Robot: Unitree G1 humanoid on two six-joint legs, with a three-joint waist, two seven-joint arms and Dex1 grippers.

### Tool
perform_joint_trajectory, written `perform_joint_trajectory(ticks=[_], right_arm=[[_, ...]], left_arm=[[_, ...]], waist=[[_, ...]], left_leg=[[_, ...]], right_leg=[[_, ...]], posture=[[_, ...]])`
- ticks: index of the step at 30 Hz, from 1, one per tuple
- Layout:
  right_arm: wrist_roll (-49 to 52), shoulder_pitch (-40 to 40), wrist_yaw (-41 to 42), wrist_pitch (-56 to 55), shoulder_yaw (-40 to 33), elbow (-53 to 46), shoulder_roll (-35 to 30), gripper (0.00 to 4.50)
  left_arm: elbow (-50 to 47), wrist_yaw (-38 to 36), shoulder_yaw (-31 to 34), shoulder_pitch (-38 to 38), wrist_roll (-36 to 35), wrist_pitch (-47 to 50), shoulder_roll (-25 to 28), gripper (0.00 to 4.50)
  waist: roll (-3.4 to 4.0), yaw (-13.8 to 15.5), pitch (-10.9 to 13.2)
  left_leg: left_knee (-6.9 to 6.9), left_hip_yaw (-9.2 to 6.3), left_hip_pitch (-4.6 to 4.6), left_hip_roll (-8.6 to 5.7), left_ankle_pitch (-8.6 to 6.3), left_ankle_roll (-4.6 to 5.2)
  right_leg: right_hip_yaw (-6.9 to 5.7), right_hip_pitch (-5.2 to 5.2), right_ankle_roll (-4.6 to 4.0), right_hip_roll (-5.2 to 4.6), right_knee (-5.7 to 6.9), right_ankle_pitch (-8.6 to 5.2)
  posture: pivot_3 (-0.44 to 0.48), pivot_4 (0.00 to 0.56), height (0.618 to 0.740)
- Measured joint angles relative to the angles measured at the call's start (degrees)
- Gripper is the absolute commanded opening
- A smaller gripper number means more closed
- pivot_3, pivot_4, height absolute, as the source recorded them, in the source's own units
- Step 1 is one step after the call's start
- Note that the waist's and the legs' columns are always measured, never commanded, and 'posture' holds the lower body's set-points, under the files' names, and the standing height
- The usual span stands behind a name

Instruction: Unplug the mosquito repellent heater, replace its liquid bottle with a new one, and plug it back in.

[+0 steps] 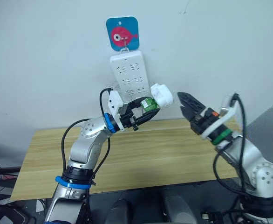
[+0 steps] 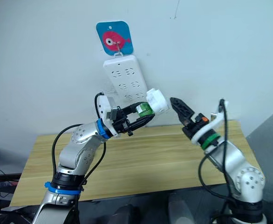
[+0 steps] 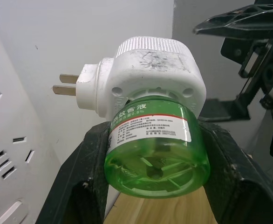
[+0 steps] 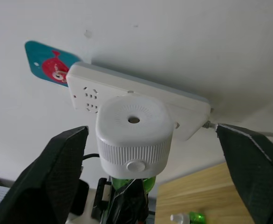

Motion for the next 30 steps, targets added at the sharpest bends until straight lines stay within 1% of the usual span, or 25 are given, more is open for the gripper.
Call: perform_joint_trajectory(ticks=[2, 3, 6, 8, 10, 11, 13, 16, 20, 23, 26, 30], right_arm=[[2.3, 2.9, 3.5, 2.0, -2.8, 0.0, -4.6, 4.50], [2.8, 4.4, 5.9, 4.0, -4.4, 0.7, -8.5, 4.50], [-2.1, 6.8, 14.4, 11.0, -6.3, 4.5, -21.0, 4.50], [-7.6, 6.3, 22.1, 15.5, -6.1, 7.5, -27.5, 4.50], [-11.0, 4.1, 28.5, 18.4, -5.0, 9.0, -30.4, 4.50], [-10.2, 2.2, 32.5, 21.0, -4.0, 10.3, -32.2, 4.50], [-7.7, -0.9, 36.9, 25.0, -2.8, 12.8, -34.2, 4.50], [-5.5, -4.8, 39.7, 29.5, 0.5, 15.5, -35.6, 4.50], [-1.3, -9.6, 39.4, 32.4, 5.7, 18.0, -35.0, 4.50], [1.3, -13.0, 37.6, 32.6, 9.2, 19.2, -33.8, 4.50], [1.4, -13.7, 36.1, 32.6, 11.5, 20.5, -32.5, 4.50], [1.4, -14.0, 35.8, 32.9, 12.3, 20.8, -31.7, 4.50]], left_arm=[[0.1, -1.9, -0.2, 0.6, 0.2, -1.1, 0.9, 2.26], [0.1, -3.1, -0.3, 1.2, 0.3, -1.9, 1.6, 2.26], [0.4, -7.5, -1.4, 2.8, 1.2, -5.4, 3.5, 2.26], [0.6, -11.2, -2.5, 3.4, 1.6, -8.2, 4.8, 2.26], [0.7, -13.8, -2.9, 3.6, 1.8, -10.4, 5.6, 2.26], [0.9, -15.2, -3.0, 3.6, 2.0, -11.8, 6.0, 2.26], [1.0, -16.9, -3.1, 3.7, 2.2, -13.5, 6.8, 2.26], [1.4, -19.3, -3.3, 4.5, 2.8, -15.8, 7.7, 2.26], [1.4, -21.5, -3.6, 5.9, 3.1, -18.7, 8.4, 2.26], [1.5, -22.6, -4.0, 6.3, 3.1, -20.8, 8.4, 2.26], [1.5, -22.8, -4.4, 6.4, 3.1, -21.8, 8.5, 2.26], [1.5, -23.1, -4.3, 6.6, 3.1, -22.2, 8.6, 2.26]], waist=[[0.00, 0.0, 0.0], [0.00, 0.1, 0.0], [0.00, 0.0, 0.0], [-0.04, 0.0, 0.0], [-0.08, 0.0, 0.1], [-0.08, 0.0, 0.1], [-0.17, 0.1, 0.1], [-0.27, 0.3, 0.2], [-0.40, 0.6, 0.8], [-0.45, 1.2, 1.1], [-0.40, 1.8, 1.2], [-0.36, 2.6, 1.4]], left_leg=[[0.00, 0.01, 0.01, 0.00, 0.00, 0.01], [0.00, 0.04, 0.02, 0.00, -0.01, 0.01], [0.01, 0.19, 0.09, 0.00, 0.00, 0.03], [0.01, 0.34, 0.14, 0.04, 0.05, 0.11], [0.03, 0.41, 0.17, 0.13, 0.07, 0.14], [0.02, 0.47, 0.18, 0.14, 0.08, 0.16], [0.02, 0.47, 0.22, 0.15, 0.09, 0.17], [0.03, 0.46, 0.20, 0.14, 0.10, 0.19], [0.03, 0.42, 0.14, 0.10, 0.10, 0.19], [0.05, 0.27, 0.07, 0.10, 0.10, 0.19], [0.04, 0.10, -0.01, 0.10, 0.10, 0.19], [0.04, 0.00, -0.06, 0.09, 0.09, 0.19]], right_leg=[[0.00, 0.02, 0.00, 0.02, 0.00, 0.00], [0.01, 0.01, 0.00, 0.04, 0.01, 0.00], [0.09, 0.04, 0.01, 0.12, 0.00, -0.01], [0.08, 0.03, 0.04, 0.20, -0.01, -0.02], [0.12, 0.04, 0.11, 0.30, -0.01, -0.06], [0.16, 0.06, 0.12, 0.32, 0.00, -0.07], [0.15, 0.09, 0.13, 0.33, -0.01, -0.06], [0.16, 0.07, 0.08, 0.31, -0.03, -0.01], [0.15, 0.02, -0.04, 0.18, -0.05, 0.08], [0.13, 0.01, -0.04, -0.01, -0.09, 0.09], [0.03, 0.00, -0.04, -0.08, -0.09, 0.09], [-0.07, -0.02, -0.04, -0.11, -0.11, 0.09]], posture=[[-0.198, 0.176, 0.740], [-0.198, 0.176, 0.740], [-0.202, 0.180, 0.740], [-0.200, 0.187, 0.740], [-0.200, 0.187, 0.740], [-0.193, 0.196, 0.740], [-0.187, 0.200, 0.740], [-0.177, 0.210, 0.740], [-0.175, 0.215, 0.740], [-0.172, 0.219, 0.740], [-0.171, 0.221, 0.740], [-0.171, 0.222, 0.740]])
